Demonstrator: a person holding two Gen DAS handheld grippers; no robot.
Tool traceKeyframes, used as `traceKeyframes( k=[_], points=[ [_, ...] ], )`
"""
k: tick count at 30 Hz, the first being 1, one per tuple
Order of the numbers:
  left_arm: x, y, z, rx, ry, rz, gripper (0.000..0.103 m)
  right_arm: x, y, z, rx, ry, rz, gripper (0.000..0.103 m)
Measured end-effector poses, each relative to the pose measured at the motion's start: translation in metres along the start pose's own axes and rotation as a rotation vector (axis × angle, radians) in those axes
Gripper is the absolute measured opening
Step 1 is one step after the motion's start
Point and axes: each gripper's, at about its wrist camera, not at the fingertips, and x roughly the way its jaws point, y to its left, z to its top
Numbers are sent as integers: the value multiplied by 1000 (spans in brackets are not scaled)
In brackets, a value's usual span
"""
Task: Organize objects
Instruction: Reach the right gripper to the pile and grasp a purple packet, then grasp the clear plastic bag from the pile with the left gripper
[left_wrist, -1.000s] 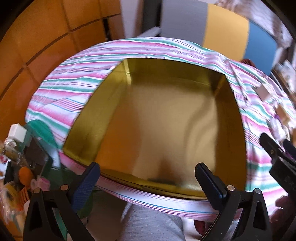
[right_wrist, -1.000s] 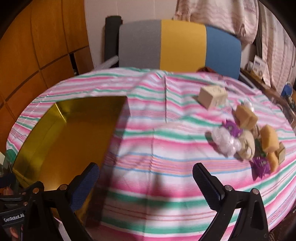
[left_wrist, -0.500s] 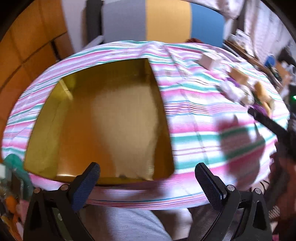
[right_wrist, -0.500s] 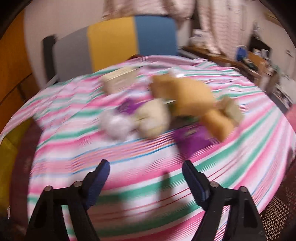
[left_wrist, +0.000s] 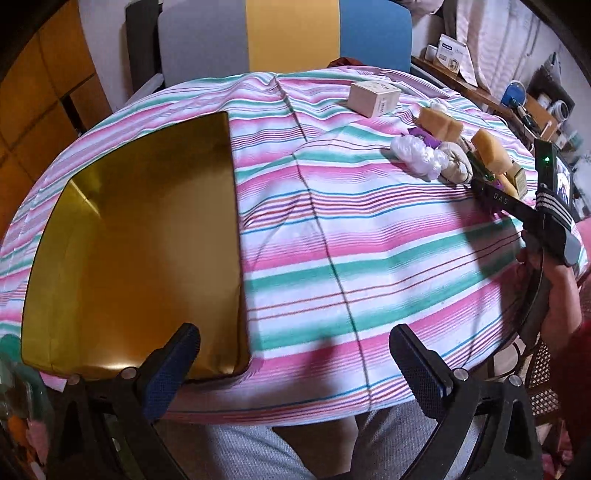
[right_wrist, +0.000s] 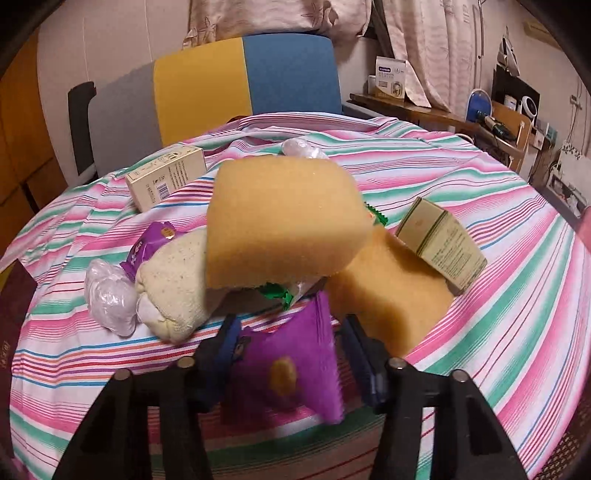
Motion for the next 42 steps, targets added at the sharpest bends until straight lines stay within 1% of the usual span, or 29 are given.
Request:
traceKeyframes(
  k=[3, 5, 8, 10, 12, 14, 18, 21, 23, 24, 25, 27, 28, 29, 30, 31, 32, 34, 35, 36, 37, 38, 39, 40, 41, 42],
  points=[
    [2, -10, 12, 3, 1, -20, 103, -2, 5, -4, -18, -9, 21, 40],
    [2, -18, 19, 17, -11, -23, 103, -2, 7, -4, -36, -21, 29, 40],
    [3, -36, 34, 57, -46, -12, 103, -6, 8, -8, -37, -31, 75, 40],
    [9, -49, 46, 70, -73, 27, 103, -5, 6, -8, -26, -33, 89, 40],
    [18, -58, 57, 59, -84, 54, 103, -5, 5, -8, -20, -33, 96, 40],
    [33, -69, 70, 53, -81, 51, 103, -5, 6, -8, -18, -36, 96, 40],
    [61, -94, 96, 94, -82, 51, 103, -6, 9, -9, -25, -41, 83, 40],
    [77, -102, 115, 90, -91, -16, 103, -5, 9, -9, -21, -44, 82, 40],
    [87, -99, 129, 31, -86, -133, 103, -5, 8, -9, -20, -47, 82, 40],
    [91, -98, 134, 2, -76, -169, 103, -5, 8, -9, -19, -47, 81, 40],
    [97, -94, 139, -59, -63, -246, 103, -5, 8, -9, -19, -47, 79, 40],
    [104, -87, 146, -173, -53, -348, 103, -4, 8, -10, -23, -46, 72, 40],
    [109, -84, 149, -235, -57, -380, 103, -3, 9, -10, -25, -47, 70, 40],
    [112, -84, 152, -270, -65, -386, 103, -3, 9, -10, -26, -46, 68, 40],
    [114, -84, 154, -283, -75, -372, 103, -3, 9, -10, -27, -47, 66, 40],
    [119, -87, 158, -273, -78, -327, 103, -2, 9, -10, -28, -47, 64, 40],
    [125, -92, 162, -248, -67, -280, 102, -2, 9, -10, -29, -48, 63, 40],
    [136, -102, 168, -184, -32, -216, 100, -2, 10, -10, -28, -49, 63, 40],
    [137, -107, 168, -144, -47, -175, 97, -2, 10, -10, -29, -50, 62, 40],
    [139, -110, 167, -121, -57, -150, 93, -2, 10, -10, -29, -49, 62, 40],
    [139, -114, 165, -93, -72, -115, 84, -2, 10, -10, -29, -49, 63, 40],
    [138, -113, 164, -85, -84, -101, 73, -3, 10, -10, -28, -49, 63, 40],
    [137, -114, 161, -64, -104, -75, 67, -2, 10, -10, -28, -49, 63, 40],
    [136, -113, 158, -41, -118, -58, 57, -3, 10, -10, -29, -49, 62, 40],
    [135, -113, 154, -25, -130, -54, 51, -3, 10, -10, -29, -49, 62, 40],
    [133, -109, 151, -12, -148, -62, 48, -2, 10, -10, -30, -50, 60, 40]
  ],
)
